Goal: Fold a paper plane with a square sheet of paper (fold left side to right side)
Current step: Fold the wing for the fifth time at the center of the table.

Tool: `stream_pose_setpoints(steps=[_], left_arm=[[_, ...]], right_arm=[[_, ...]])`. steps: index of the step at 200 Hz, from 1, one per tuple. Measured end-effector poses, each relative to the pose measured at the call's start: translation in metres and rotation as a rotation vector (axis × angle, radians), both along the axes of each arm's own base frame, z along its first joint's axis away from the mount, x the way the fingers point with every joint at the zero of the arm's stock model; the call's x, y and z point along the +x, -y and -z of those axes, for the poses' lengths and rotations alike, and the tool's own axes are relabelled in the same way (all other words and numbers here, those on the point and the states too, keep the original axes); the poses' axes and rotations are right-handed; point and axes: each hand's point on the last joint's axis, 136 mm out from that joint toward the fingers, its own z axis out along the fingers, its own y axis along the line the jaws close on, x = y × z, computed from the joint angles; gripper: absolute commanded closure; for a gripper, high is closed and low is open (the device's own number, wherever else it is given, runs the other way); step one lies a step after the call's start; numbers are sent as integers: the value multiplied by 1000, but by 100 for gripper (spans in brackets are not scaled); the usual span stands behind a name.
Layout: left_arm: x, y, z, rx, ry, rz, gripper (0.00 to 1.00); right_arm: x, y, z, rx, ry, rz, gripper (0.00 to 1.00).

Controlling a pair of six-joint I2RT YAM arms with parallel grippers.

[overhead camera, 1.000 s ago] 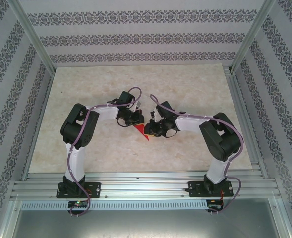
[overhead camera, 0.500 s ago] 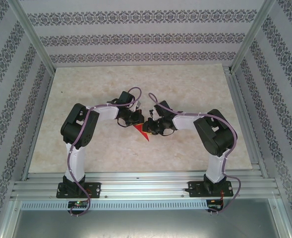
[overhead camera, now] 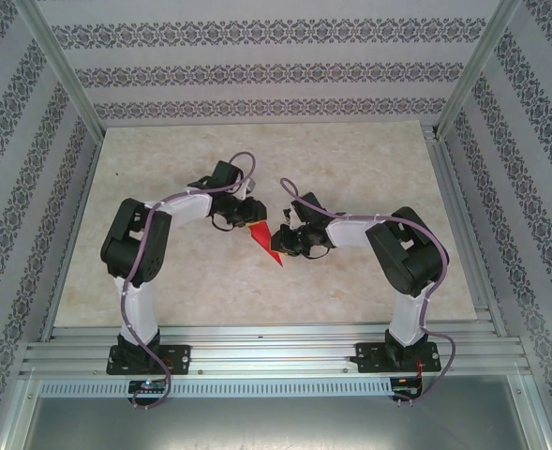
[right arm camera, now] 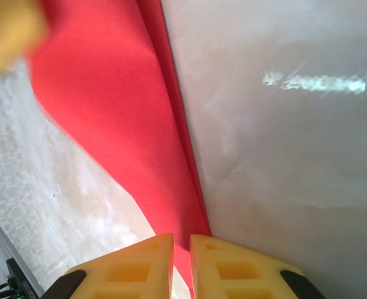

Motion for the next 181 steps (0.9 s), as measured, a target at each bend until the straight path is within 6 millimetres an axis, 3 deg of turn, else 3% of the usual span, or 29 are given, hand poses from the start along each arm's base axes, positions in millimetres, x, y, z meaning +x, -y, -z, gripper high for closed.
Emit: stream_pose_setpoints(steps=[21,44,78,107,181], left_arm=[[1,-6,-39,-29,88,-3,73],[-14,-1,-52,-67,115,30,79],[-41,21,-28,-73,56,101,84],[-51,39,-11,-72,27,140,87],[-38,42,26,-34,-9,112,91]], right_arm=[[0,0,0,-1,0,2,85],[0,1,1,-5,1,4,87],[0,2,2,-7,3,6,87],[0,2,2,-9,3,7,88],[-1,1,3,-15,-2,10,88]])
